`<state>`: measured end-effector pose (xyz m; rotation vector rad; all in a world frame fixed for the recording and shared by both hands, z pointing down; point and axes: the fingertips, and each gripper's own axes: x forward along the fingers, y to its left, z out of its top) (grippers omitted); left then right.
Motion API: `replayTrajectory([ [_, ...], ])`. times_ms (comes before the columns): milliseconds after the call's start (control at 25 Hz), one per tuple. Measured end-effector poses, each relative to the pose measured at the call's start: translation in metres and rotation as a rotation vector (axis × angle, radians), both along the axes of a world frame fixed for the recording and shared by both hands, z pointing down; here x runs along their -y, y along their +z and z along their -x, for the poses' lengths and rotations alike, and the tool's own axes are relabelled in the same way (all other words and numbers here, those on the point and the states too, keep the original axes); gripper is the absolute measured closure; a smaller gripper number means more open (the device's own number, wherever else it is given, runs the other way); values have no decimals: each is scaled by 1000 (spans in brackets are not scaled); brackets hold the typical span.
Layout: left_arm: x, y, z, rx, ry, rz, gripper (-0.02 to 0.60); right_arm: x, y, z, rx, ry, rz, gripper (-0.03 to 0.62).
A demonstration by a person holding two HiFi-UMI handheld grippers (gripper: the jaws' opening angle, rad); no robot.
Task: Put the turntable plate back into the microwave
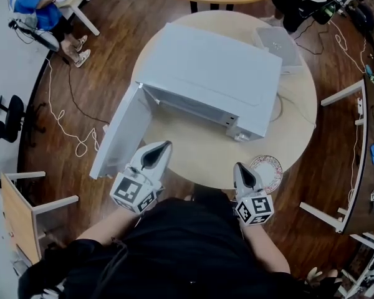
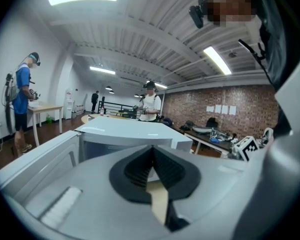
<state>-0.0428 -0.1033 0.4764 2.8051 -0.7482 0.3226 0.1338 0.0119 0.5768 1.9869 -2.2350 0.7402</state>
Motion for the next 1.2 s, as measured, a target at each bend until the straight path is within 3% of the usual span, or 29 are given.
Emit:
replayTrajectory([
  [360,32,1,-34,31,40,-21,577,38,8,2,-4,-105,6,592],
  [640,50,-6,-47,30,39,-32,577,51,-15,43,-13,-355,-79,592],
  [800,58,-9,-43,38,31,-47,577,52,-34,65,-32,-418,-151,592],
  [960,67,-26,-44,27,102,-81,577,49,-40,66,-27,-336,-163,592],
  [1200,90,-63,-60,-37,241,-128,577,34,-58,30,-41,-26,-127,592],
])
